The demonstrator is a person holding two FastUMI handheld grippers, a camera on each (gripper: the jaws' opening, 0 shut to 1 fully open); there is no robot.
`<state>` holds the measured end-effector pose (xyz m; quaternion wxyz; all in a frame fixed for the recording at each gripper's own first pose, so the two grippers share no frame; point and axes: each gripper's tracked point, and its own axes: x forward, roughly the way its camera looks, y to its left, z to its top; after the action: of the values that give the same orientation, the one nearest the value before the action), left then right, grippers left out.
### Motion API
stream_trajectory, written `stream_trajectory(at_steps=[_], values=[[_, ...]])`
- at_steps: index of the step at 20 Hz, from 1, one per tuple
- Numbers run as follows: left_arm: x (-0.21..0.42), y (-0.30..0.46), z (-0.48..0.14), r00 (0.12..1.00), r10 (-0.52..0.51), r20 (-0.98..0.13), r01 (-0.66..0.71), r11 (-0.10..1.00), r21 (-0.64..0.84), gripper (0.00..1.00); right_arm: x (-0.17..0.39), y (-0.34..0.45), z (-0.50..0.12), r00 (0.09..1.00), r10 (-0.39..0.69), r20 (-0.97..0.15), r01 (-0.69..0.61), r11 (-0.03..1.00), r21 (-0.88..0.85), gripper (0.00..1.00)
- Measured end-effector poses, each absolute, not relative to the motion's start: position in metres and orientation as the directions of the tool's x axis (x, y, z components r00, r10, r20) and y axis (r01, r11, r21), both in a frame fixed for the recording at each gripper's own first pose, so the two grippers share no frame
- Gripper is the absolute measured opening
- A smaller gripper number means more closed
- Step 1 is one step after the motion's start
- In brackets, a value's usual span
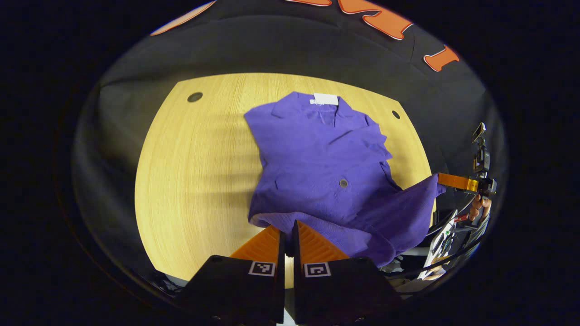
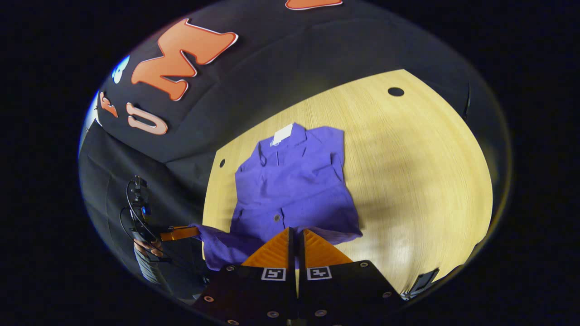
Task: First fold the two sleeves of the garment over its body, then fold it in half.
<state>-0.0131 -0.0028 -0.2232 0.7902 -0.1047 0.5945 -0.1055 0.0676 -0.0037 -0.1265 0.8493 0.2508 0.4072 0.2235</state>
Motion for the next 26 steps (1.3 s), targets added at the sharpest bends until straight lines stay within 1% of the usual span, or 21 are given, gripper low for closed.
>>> stream_trajectory(at_steps=[3,5,9,12,15,19,21,23,26], values=[[0.028,0.002,-0.221,0.284,-0.294,-0.913,0.054,0.955,-0.291,0.09,0.105,0.001,-0.112,0.592,0.575,-0.565,-0.154,0.769,0.621,0.02],[0.06,0.003,-0.225,0.291,-0.302,-0.908,0.059,0.953,-0.298,0.1,0.13,0.001,-0.111,0.598,0.559,-0.574,-0.128,0.774,0.62,0.02],[0.127,0.007,-0.236,0.3,-0.315,-0.9,0.046,0.947,-0.317,0.09,0.178,0.006,-0.11,0.598,0.536,-0.595,-0.07,0.775,0.628,0.02],[0.165,0.011,-0.252,0.316,-0.294,-0.902,0.025,0.953,-0.302,0.09,0.211,0.012,-0.114,0.59,0.523,-0.615,-0.028,0.775,0.632,0.02],[0.191,0.009,-0.268,0.334,-0.264,-0.905,0.0,0.96,-0.281,0.09,0.237,0.02,-0.12,0.576,0.522,-0.629,0.007,0.766,0.642,0.02],[0.215,0.011,-0.276,0.368,-0.238,-0.899,0.02,0.969,-0.248,0.09,0.267,0.028,-0.12,0.578,0.528,-0.622,0.033,0.747,0.664,0.02],[0.227,0.01,-0.276,0.394,-0.23,-0.89,0.035,0.971,-0.235,0.09,0.281,0.029,-0.114,0.59,0.534,-0.605,0.039,0.73,0.683,0.01],[0.239,0.017,-0.277,0.433,-0.199,-0.879,0.032,0.978,-0.206,0.09,0.295,0.028,-0.109,0.603,0.535,-0.591,0.054,0.712,0.7,0.01],[0.257,0.021,-0.28,0.486,-0.157,-0.86,0.012,0.985,-0.173,0.1,0.322,0.024,-0.104,0.652,0.502,-0.568,0.102,0.685,0.721,0.01]])
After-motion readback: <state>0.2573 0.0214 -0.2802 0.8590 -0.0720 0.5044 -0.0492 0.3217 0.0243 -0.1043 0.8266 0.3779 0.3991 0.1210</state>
